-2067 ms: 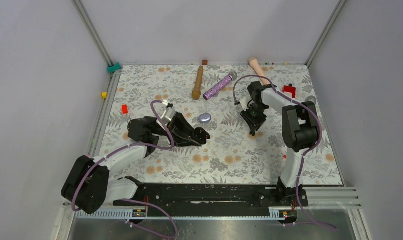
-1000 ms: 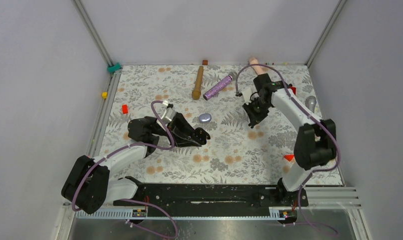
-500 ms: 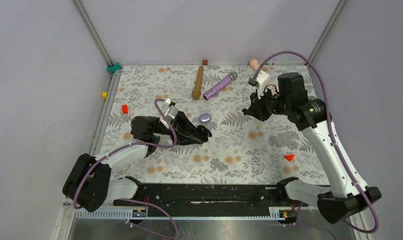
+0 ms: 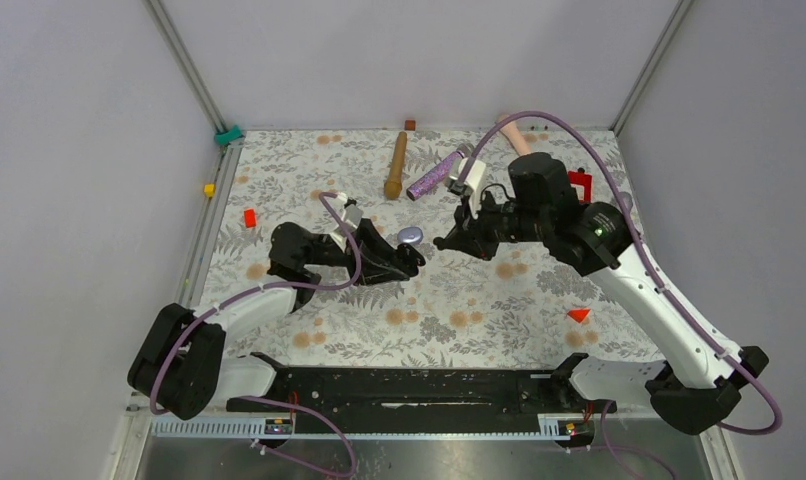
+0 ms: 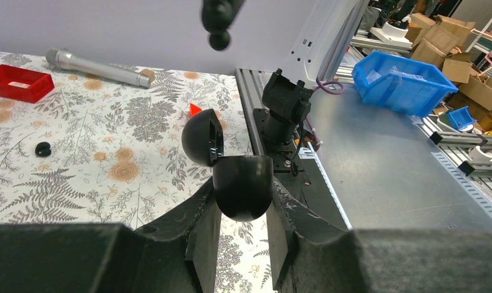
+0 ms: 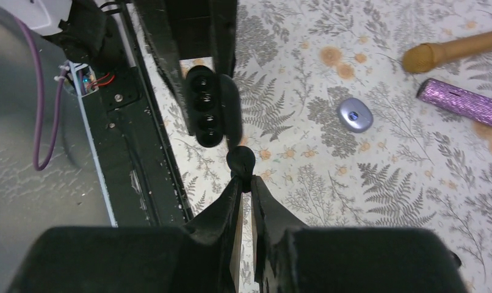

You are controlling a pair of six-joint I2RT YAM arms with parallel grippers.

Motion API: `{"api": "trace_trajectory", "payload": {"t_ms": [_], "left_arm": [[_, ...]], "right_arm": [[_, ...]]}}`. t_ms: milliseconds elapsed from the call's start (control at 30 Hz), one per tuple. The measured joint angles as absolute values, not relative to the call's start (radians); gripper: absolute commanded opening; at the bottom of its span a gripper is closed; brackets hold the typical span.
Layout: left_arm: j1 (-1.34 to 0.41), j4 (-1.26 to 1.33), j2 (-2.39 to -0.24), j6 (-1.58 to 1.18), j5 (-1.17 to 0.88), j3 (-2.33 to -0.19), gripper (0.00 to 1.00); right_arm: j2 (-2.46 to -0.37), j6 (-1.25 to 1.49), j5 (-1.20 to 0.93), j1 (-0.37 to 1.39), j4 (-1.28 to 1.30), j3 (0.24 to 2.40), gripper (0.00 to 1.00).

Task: Insert the wireless bluetooth earbuds into the charging case
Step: Place the earbud in the charging case.

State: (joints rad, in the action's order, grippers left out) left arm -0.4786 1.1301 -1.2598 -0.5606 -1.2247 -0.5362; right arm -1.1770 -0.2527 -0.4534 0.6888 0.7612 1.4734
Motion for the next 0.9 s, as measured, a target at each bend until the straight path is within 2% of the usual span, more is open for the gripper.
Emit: {"api": "trace_trajectory", "payload": {"t_ms": [233,900], "left_arm": [[-0.472,1.089,-1.262,-0.538,-1.216,-0.536,0.00],[-0.467,1.064,-1.265,-0.527,-1.203,-0.536,0.00]], "right_arm": [[-1.194,-0.245,-0.453,0.773,0.752,1.473,0.10],[-1.281,-0.229,-0.407,0.857,0.720,1.440,0.09]]}}
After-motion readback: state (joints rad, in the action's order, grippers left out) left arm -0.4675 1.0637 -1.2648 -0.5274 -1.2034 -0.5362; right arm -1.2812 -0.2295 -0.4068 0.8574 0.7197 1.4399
